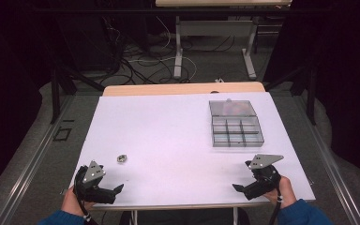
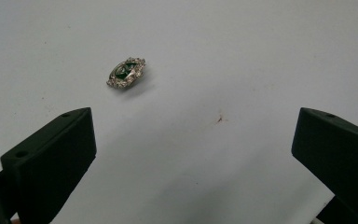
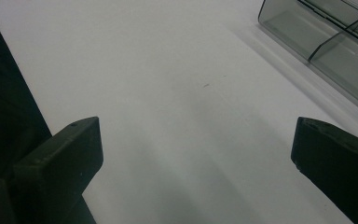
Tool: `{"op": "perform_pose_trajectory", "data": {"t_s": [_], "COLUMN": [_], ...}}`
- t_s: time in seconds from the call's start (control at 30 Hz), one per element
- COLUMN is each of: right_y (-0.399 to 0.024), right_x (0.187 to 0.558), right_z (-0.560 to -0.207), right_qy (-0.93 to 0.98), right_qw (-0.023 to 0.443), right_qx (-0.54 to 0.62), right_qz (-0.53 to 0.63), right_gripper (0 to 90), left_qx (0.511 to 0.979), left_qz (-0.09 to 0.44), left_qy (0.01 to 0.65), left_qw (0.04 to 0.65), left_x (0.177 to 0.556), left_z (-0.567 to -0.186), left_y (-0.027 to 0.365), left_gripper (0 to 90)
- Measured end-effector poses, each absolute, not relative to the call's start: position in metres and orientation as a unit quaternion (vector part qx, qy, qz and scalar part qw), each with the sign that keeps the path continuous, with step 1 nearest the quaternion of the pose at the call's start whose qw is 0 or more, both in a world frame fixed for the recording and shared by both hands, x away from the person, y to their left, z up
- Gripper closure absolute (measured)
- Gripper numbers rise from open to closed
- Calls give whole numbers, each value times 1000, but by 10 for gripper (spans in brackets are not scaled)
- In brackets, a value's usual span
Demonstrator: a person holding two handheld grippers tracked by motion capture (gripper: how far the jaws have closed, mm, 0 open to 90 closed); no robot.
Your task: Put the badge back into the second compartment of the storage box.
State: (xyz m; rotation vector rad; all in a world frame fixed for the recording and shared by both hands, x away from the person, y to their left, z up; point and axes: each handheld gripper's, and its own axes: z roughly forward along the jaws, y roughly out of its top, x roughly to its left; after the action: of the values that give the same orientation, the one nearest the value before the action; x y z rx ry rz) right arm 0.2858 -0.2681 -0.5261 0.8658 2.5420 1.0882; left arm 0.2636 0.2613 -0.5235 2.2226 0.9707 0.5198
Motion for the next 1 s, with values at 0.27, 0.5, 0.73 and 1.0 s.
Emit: {"op": "perform_pose_trajectory", "data": {"t_s": [0.27,0.5,0.73,1.0], "right_y": [-263,-253,-237,-218], "right_x": [286,288,293,299], "right_z": [-526,-524,-519,-519], "right_qy": [870,874,875,878], "right_qw": [125,118,121,119], "right_qx": [294,287,282,274], "right_qz": [377,374,374,375], "right_gripper": [18,18,18,19], "left_qx": [847,847,847,847], "left_qz": [196,198,200,199], "left_qy": [369,370,370,369], "left_qw": [328,328,325,327], "left_x": [264,263,263,263], "left_z": [-524,-524,-523,-523], "left_y": [261,260,260,260], "left_gripper": [0,0,0,1]}}
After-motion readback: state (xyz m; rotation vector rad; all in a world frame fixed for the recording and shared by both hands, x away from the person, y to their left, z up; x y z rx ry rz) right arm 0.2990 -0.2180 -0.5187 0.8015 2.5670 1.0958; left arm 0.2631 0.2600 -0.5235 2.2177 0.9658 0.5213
